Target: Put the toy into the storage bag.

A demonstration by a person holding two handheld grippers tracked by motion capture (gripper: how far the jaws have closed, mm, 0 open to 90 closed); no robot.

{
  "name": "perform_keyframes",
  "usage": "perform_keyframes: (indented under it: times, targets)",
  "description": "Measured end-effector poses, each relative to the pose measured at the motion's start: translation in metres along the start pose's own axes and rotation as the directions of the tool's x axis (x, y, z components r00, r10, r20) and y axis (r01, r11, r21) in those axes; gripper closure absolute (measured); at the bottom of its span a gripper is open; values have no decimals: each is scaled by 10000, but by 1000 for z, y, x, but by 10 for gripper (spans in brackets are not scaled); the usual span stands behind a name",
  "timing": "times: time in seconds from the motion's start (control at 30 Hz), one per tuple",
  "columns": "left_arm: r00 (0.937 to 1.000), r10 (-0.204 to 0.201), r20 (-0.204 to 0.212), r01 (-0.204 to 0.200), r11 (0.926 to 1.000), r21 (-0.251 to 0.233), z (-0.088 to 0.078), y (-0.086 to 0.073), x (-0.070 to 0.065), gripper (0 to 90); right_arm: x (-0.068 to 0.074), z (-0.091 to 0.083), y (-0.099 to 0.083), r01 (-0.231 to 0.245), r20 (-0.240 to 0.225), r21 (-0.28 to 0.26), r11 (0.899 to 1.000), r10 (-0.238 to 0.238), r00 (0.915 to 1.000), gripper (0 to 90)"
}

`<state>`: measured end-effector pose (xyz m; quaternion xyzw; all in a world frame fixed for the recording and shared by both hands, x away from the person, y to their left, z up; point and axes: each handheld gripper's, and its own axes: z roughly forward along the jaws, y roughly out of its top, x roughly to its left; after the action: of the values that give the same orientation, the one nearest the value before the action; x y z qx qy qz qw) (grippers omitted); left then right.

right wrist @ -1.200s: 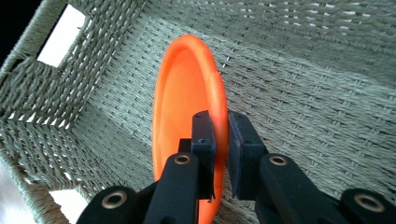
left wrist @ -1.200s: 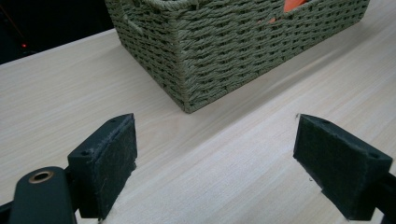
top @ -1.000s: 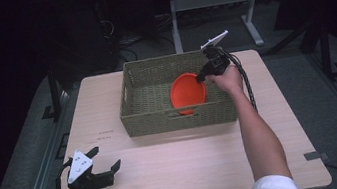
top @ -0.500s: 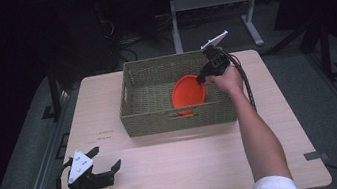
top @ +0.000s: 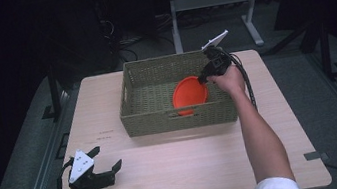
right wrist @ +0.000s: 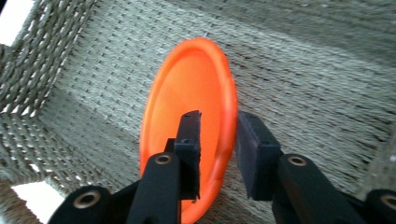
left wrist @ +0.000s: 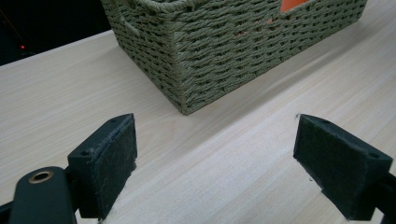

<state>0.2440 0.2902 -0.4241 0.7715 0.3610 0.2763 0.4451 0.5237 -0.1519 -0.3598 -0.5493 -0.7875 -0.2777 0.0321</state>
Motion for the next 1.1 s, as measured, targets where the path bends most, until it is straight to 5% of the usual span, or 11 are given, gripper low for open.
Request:
perform_keyframes:
  times: [0.27, 1.1]
  targets:
    - [10000, 60, 0, -60, 10000, -2, 0, 0, 0, 128, 2, -9, -4, 96, -485, -391, 9992, -115, 9988, 676]
    - [9999, 117, -21, -117, 9999, 34, -2, 0, 0, 129, 17, -23, -8, 852, -1619, -844, 9928, -981, 9819, 364]
